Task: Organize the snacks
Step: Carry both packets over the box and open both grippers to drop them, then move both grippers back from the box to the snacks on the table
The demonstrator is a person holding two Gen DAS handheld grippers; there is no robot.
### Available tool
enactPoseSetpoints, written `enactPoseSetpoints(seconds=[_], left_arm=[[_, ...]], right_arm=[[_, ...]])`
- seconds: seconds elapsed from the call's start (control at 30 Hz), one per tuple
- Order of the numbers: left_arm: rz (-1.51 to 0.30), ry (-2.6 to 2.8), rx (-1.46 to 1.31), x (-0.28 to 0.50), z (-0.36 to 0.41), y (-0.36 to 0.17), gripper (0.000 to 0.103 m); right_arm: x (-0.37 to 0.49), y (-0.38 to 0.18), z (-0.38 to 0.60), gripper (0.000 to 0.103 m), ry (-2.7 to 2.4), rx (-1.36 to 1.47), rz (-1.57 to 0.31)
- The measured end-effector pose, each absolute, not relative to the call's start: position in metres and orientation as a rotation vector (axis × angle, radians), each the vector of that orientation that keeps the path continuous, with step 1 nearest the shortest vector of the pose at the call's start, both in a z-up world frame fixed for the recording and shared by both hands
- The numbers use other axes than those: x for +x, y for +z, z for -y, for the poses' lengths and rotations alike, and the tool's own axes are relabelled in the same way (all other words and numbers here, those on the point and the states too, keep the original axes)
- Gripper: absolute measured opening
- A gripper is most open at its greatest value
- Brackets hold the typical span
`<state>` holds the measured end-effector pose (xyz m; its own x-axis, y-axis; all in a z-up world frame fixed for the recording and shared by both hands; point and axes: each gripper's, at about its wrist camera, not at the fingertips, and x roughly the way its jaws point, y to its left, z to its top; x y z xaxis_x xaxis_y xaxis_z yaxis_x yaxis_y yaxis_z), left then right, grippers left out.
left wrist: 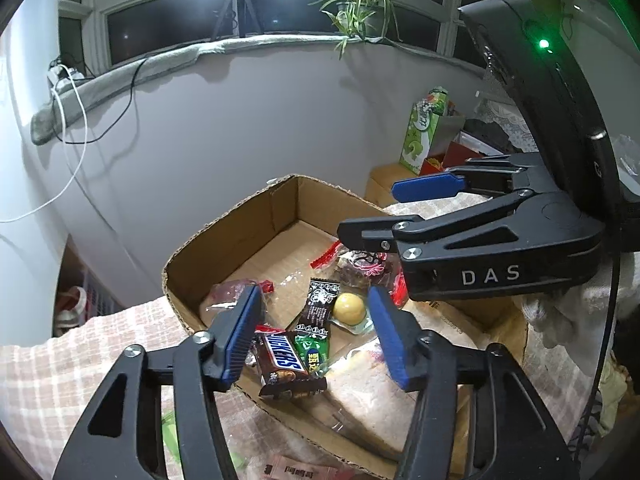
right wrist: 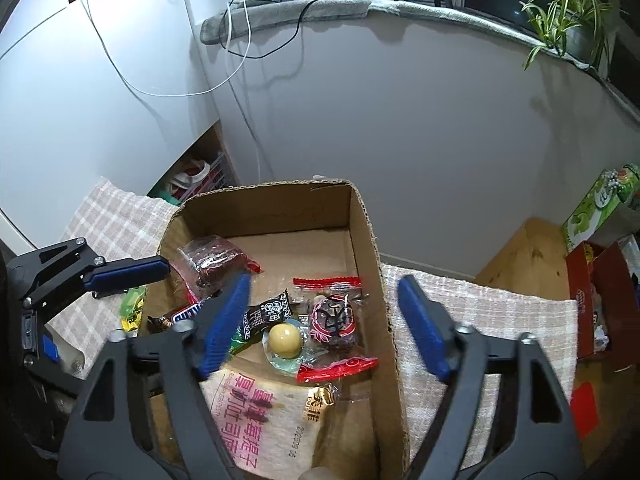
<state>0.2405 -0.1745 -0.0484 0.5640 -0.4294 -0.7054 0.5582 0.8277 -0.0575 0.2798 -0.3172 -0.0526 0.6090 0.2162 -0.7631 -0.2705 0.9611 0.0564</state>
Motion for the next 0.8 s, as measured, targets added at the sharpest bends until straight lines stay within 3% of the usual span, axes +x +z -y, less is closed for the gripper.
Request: enactPoseSetpoints(seconds=[0.37,0.8], left_arm=[[-0.743,-0.587,0.18,0.221,0.16,-0.032,0.056],[-0.695,-0.516,0.097,0.192,0.077,-0.008,0.056]], right_arm=[[0.253,-0.032,0.319,0.082,0.27,-0.027,-0.84],[0.177,-0.005,0.281,0.082,0.354,-0.032,-0.735]])
